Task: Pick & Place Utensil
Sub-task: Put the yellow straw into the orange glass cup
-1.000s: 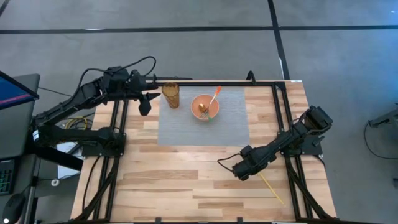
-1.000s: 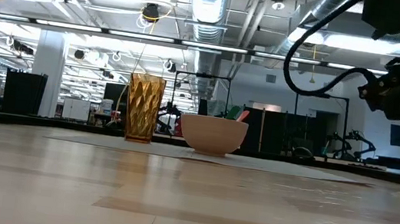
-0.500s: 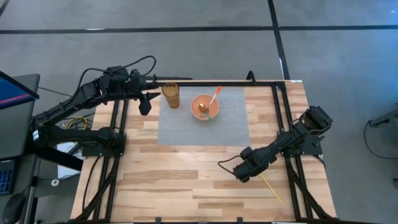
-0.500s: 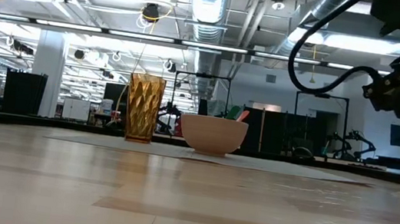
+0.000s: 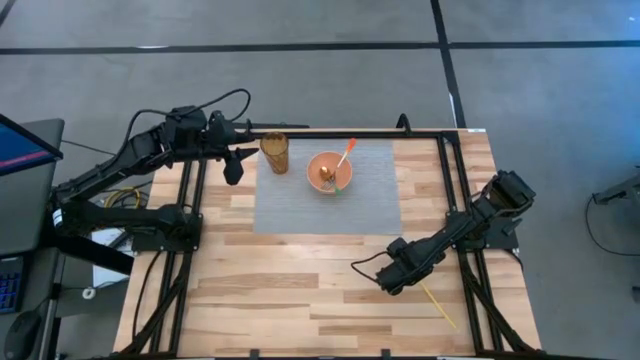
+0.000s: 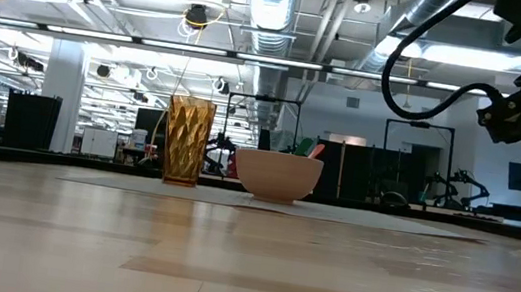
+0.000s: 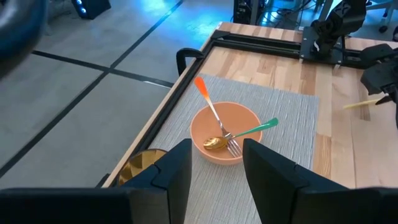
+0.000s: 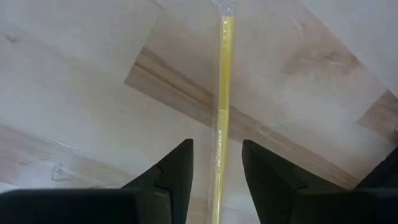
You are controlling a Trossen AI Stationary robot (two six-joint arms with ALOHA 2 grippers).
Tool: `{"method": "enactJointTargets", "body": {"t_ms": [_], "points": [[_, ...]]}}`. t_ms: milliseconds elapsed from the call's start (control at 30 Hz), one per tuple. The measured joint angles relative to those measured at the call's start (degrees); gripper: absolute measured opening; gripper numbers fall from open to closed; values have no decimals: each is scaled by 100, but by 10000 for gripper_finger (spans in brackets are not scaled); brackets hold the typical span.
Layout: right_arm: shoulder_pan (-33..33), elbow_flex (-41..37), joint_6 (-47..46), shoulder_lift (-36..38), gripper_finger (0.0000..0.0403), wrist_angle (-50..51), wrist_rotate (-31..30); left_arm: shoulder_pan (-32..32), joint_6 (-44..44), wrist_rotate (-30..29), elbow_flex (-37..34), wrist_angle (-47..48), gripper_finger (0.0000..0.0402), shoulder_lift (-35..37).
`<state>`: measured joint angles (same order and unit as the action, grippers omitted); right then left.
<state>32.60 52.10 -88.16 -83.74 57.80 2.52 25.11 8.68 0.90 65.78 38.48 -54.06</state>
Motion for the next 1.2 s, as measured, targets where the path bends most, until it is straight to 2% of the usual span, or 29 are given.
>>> {"method": "enactJointTargets", "body": {"t_ms": [1200], "points": [[-56, -1, 4, 0, 131, -269, 22, 0, 0, -1, 2, -238, 145, 0]]}}
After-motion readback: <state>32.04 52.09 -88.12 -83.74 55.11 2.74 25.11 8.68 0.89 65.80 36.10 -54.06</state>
